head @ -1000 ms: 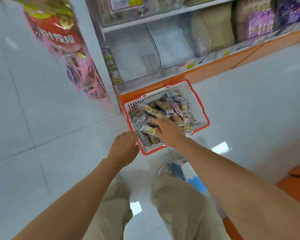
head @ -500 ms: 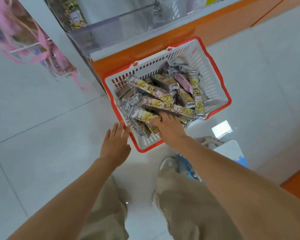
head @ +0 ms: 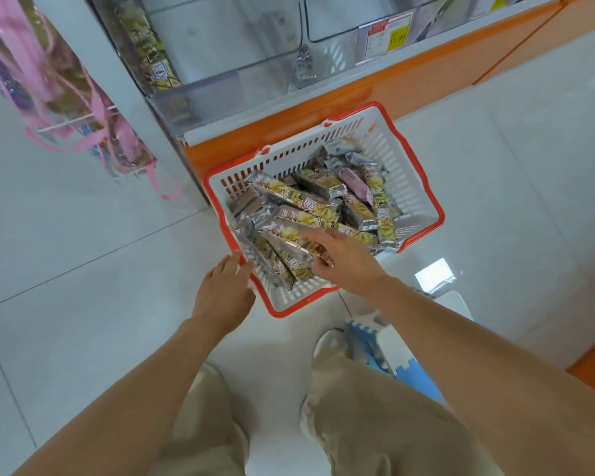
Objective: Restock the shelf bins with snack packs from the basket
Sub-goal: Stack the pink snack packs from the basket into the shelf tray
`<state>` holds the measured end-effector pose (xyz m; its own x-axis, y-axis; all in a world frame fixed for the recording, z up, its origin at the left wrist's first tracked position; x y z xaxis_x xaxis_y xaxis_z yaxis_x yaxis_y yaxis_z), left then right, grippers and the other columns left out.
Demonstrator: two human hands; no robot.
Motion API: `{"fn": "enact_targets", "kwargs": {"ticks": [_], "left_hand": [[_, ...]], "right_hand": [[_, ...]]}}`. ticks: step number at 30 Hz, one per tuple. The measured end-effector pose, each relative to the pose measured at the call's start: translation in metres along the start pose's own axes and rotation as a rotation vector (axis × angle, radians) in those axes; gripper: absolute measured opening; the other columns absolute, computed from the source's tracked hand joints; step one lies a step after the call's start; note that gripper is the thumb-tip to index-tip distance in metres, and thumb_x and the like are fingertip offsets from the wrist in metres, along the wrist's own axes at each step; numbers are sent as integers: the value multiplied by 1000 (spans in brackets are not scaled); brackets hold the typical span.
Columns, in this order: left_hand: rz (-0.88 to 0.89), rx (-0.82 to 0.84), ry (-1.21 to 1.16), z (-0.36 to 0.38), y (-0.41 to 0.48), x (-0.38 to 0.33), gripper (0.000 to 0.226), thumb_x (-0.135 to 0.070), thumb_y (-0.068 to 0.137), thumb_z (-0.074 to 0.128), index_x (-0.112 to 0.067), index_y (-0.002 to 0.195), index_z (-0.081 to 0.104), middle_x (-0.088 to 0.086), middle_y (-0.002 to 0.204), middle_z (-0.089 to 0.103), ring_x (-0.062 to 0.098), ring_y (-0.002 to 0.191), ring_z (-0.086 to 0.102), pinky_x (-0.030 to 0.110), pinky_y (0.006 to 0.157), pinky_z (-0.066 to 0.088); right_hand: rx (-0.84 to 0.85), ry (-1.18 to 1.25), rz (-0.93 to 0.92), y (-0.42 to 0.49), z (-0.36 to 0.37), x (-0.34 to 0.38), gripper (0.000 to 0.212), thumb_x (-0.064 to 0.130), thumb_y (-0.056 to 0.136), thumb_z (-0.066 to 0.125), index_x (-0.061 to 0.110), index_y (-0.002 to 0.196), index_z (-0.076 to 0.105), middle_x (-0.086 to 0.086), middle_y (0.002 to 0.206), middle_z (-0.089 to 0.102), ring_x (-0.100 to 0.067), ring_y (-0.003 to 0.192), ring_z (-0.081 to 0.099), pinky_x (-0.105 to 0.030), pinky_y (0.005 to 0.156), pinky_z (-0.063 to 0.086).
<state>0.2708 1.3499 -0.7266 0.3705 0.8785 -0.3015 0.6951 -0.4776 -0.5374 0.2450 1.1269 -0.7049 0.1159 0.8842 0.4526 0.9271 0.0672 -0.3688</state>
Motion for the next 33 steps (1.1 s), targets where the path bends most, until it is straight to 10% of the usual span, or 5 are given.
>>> {"fn": "enact_targets", "kwargs": {"ticks": [9, 18, 23, 33], "left_hand": [[94, -751, -28, -115, 13, -13, 56, -16, 85, 46, -3, 140, 45, 22, 149, 38, 41, 140, 32, 56, 112, 28], [99, -868, 262, -137, 32, 20, 78, -12, 82, 61, -2, 152, 27, 19, 159, 22, 37, 149, 14, 52, 120, 7], [63, -971, 335, -140, 45, 36, 87, -8, 76, 70, -1, 152, 27, 19, 159, 23, 36, 149, 15, 46, 121, -5], [58, -1083, 401, -135, 51, 60, 94, -4, 76, 68, -9, 155, 16, 13, 162, 19, 30, 150, 13, 53, 120, 18]], "right_hand": [[-425, 292, -127, 6, -98, 27, 41, 6, 83, 66, 17, 122, 61, 5, 111, 59, 1, 88, 54, -9, 79, 41], [-598, 325, -335, 77, -157, 85, 42, 13, 89, 62, 20, 129, 56, -3, 120, 59, -11, 101, 58, -24, 83, 51], [-708, 291, -428, 123, -178, 121, 35, 16, 88, 66, 19, 123, 61, 7, 109, 60, -5, 88, 59, -10, 74, 48], [-704, 347, -323, 198, -199, 165, 28, 17, 85, 66, 21, 113, 67, 12, 87, 58, -15, 82, 61, -38, 85, 53]]}}
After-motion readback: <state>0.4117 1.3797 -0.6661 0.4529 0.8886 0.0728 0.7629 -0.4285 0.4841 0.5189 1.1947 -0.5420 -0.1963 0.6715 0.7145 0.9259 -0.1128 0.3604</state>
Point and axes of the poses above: each hand's wrist, its own y-axis towards the middle knuckle, its own z-axis out of the palm, x = y × z, the point moved 2 cm from there along y, towards the middle knuckle
